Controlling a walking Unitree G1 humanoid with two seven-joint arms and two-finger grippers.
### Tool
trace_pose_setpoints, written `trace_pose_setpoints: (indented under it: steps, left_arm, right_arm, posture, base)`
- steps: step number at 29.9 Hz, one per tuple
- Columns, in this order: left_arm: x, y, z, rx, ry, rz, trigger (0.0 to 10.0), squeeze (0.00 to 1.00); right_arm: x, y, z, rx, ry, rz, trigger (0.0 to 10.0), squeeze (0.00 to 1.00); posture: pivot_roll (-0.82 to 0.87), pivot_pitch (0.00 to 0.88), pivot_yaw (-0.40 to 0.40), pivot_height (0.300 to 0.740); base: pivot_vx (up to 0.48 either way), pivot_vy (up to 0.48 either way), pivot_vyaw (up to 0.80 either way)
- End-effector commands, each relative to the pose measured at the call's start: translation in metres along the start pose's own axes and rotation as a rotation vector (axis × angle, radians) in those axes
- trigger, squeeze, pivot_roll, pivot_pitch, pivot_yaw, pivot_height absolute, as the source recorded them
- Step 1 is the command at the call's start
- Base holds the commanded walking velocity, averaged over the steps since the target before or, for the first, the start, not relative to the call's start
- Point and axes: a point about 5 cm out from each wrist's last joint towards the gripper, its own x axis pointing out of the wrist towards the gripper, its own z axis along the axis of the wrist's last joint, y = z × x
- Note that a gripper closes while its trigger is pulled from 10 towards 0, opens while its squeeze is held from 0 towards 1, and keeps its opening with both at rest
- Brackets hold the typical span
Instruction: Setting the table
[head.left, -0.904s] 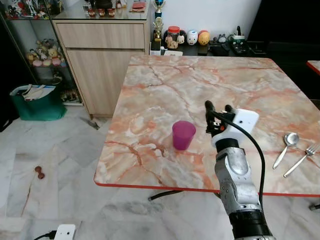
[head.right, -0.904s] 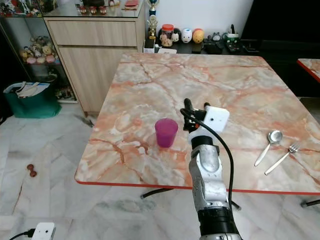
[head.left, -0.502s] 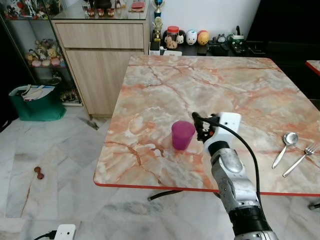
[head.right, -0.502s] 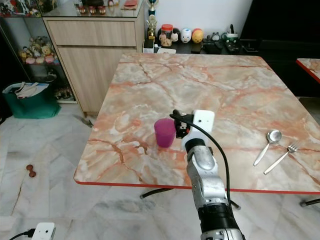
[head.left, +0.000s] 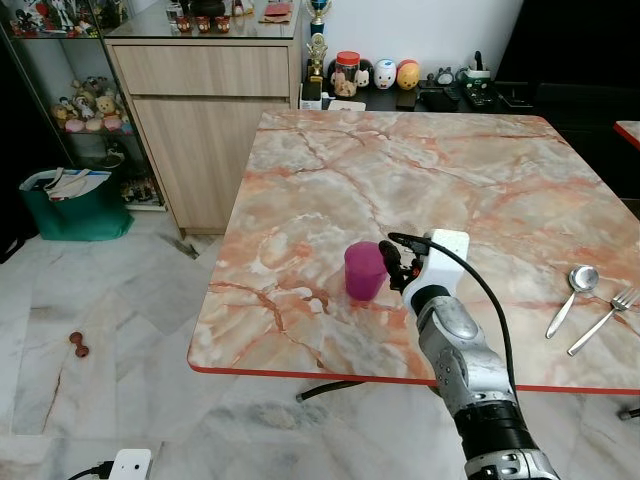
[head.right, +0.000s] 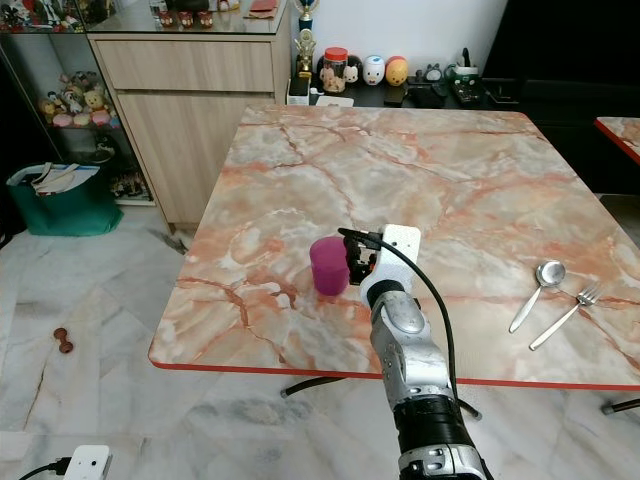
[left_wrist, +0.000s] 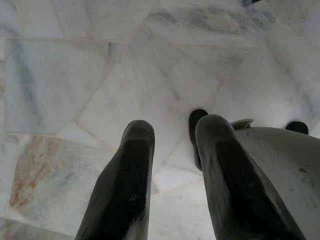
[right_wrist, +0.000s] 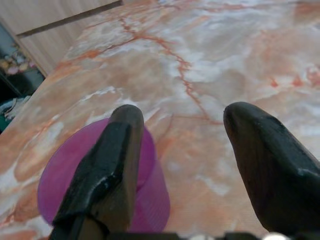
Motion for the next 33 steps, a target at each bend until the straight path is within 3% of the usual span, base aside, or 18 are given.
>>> trace_pose_setpoints:
  steps: [1,13,33]
  left_arm:
    - [-0.001,0.001,-0.004,0.013,0.021,-0.001,10.0,0.00]
    - [-0.001,0.001,-0.004,0.011,0.021,0.001,10.0,0.00]
    - [-0.001,0.002,-0.004,0.012,0.021,0.001,10.0,0.00]
  right_arm:
    - [0.003,0.003,0.004,0.028,0.004,0.006,10.0,0.00]
    - [0.009,0.010,0.005,0.126,0.066,0.047,10.0,0.00]
    - [0.007,0.015,-0.005,0.089,0.148,0.089,10.0,0.00]
  posture:
    - [0.02,0.000,-0.018,0.740]
    - [0.02,0.000,-0.021,0.740]
    - [0.02,0.000,-0.018,0.740]
  base:
    - [0.000,0.000,0.00]
    - [0.000,0.000,0.00]
    - [0.000,0.000,0.00]
